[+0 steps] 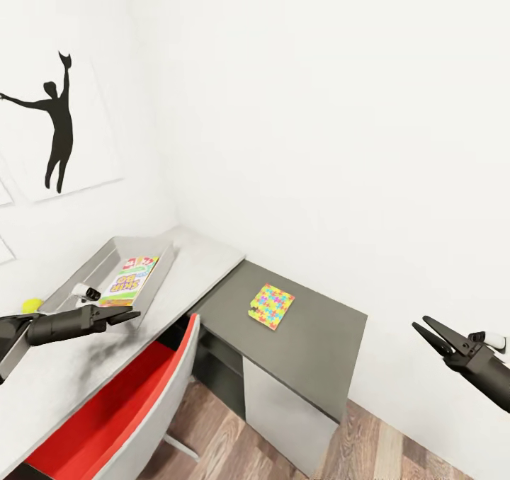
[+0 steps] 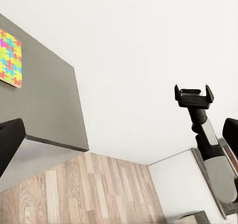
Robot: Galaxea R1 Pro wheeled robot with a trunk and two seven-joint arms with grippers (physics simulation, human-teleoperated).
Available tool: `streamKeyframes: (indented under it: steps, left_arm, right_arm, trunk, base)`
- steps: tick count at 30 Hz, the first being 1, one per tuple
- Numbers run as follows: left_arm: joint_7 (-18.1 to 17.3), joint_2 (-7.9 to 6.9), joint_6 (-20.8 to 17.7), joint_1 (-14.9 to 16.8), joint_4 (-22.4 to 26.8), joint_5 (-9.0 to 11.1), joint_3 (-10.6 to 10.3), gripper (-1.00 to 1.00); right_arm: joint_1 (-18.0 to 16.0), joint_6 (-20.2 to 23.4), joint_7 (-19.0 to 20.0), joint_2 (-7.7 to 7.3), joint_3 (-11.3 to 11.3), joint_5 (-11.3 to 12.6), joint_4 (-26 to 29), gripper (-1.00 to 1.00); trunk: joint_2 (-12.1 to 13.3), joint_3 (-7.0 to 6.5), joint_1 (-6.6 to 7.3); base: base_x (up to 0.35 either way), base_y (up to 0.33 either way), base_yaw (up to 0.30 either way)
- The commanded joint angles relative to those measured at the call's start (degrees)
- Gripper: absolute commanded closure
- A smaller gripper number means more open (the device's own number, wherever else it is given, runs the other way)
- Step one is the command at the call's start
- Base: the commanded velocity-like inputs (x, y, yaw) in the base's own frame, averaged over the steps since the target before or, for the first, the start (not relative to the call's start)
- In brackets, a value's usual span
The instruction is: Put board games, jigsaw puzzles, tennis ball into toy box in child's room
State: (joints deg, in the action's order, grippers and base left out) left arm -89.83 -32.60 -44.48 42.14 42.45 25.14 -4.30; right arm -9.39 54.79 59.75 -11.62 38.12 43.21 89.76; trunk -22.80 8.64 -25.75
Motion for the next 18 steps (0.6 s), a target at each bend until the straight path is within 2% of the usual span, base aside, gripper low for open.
streamKeyframes:
  steps: [1, 18]
  left_arm:
    - [-0.2, -0.09, -0.6, 0.0, 0.0, 0.3, -0.3, -1.00]
    - [-0.2, -0.17, -0.7, 0.0, 0.0, 0.3, -0.3, -1.00]
  right_arm:
    - [-0.1, 0.2, 0.2, 0.02, 0.0, 0.0, 0.0, -1.00]
    - [-0.1, 0.2, 0.2, -0.22, 0.0, 0.0, -0.5, -1.00]
  trunk:
    - [-0.1, 0.08, -0.04]
    - [-0.1, -0.71, -0.04]
  base:
    - [0.000, 0.000, -0.268]
    - [0.000, 0.000, -0.268]
